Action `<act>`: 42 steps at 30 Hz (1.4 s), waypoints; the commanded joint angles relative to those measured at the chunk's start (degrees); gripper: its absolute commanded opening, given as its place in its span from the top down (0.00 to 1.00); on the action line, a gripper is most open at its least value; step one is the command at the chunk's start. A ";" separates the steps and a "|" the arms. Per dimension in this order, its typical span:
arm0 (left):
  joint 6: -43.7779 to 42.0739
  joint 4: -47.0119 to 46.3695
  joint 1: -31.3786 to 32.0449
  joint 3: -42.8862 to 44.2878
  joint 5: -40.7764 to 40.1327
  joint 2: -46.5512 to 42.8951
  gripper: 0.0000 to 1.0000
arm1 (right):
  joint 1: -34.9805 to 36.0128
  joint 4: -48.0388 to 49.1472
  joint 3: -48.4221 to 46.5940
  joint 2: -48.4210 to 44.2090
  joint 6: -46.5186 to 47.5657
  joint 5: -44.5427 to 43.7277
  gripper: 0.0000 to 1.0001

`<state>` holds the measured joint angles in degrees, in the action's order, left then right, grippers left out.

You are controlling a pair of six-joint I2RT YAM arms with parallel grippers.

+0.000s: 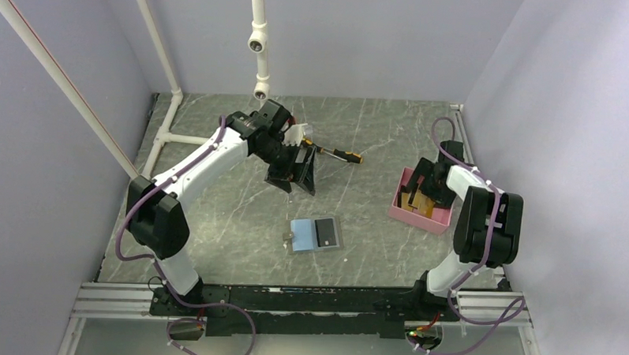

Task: Put the credit cards into the card holder
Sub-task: Pick up the credit card from the storage box.

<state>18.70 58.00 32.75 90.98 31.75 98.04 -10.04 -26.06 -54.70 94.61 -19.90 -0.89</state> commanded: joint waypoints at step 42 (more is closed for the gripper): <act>-0.30 -1.78 -1.03 -0.97 4.89 -0.66 0.08 | -2.09 -0.28 0.20 -3.65 -0.72 9.72 0.17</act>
<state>18.96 57.23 31.94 90.21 34.85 98.10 -11.88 -27.29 -53.41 90.17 -20.56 8.67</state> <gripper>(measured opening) 0.919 0.816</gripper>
